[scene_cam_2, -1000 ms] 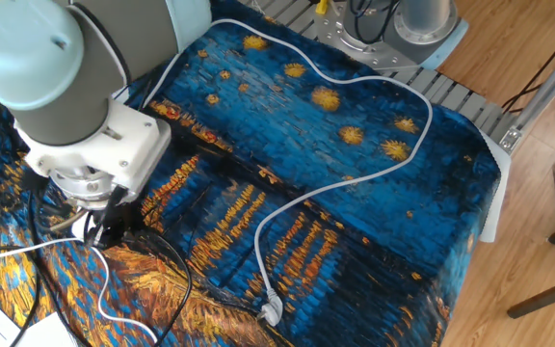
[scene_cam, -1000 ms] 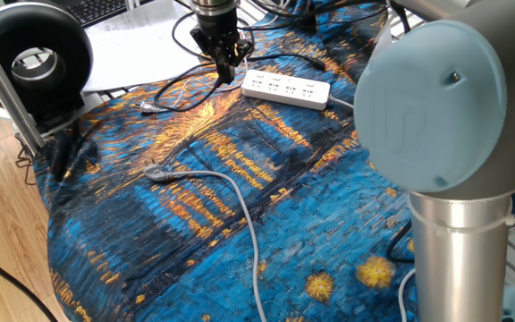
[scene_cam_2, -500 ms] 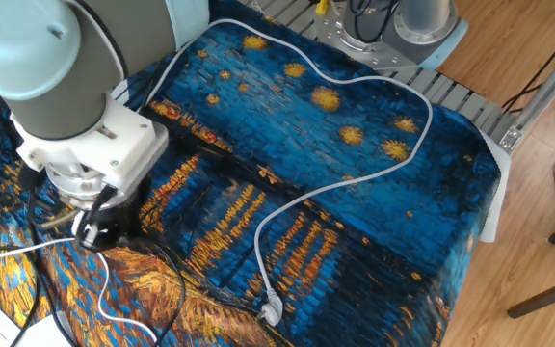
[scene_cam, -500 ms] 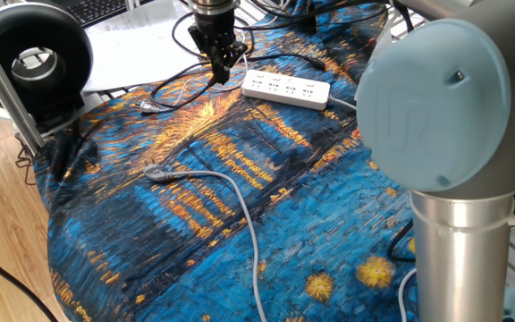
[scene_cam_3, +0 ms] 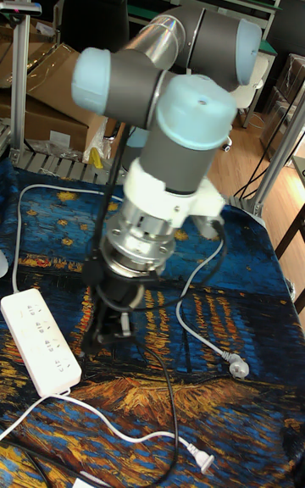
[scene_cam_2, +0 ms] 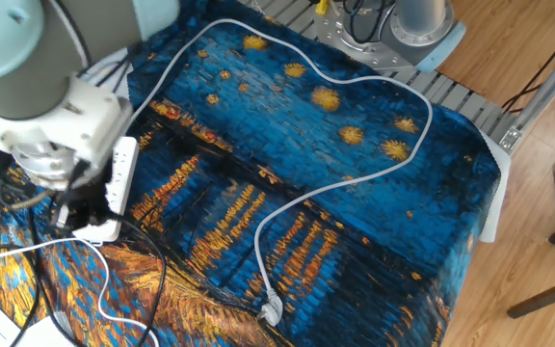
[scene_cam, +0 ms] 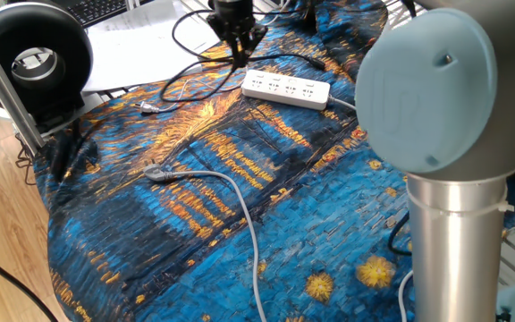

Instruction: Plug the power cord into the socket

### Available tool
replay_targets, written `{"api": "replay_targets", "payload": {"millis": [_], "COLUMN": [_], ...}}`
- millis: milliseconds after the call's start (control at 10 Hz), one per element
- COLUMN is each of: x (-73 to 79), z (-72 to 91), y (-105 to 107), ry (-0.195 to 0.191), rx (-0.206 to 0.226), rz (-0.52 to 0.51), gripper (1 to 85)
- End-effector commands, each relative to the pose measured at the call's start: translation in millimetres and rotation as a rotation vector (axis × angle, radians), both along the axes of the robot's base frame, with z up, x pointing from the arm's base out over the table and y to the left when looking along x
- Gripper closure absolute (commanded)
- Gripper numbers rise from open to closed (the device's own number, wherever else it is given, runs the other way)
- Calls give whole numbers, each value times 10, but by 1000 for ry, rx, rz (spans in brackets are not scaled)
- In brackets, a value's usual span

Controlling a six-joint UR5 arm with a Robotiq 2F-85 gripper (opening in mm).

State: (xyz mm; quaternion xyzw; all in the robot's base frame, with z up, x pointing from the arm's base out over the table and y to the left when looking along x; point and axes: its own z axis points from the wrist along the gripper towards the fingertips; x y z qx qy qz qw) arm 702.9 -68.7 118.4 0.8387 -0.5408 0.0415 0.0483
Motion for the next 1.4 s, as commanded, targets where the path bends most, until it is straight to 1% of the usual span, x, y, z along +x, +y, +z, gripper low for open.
{"api": "replay_targets", "payload": {"millis": [0, 100, 200, 300, 400, 500, 600, 700, 900, 1000, 1100, 1200, 1300], "x": [-197, -276, -247, -233, -194, -153, -149, -163, -262, -316, -365, -381, -369], "z": [-88, -117, -115, -120, -142, -185, -232, -239, -243, -257, -301, -336, -335], "y": [-314, -363, -460, -489, -489, -472, -422, -391, -362, -348, -291, -249, -254], "ry": [40, 50, 42, 42, 32, 23, 31, 40, 76, 88, 86, 76, 71], "rx": [14, 20, 6, 7, 10, 16, 31, 39, 52, 63, 86, 102, 101], "rz": [111, 115, 142, 158, 169, 175, 186, 205, 238, 232, 205, 180, 169], "gripper": [843, 843, 843, 843, 843, 843, 843, 843, 843, 843, 843, 843, 843]}}
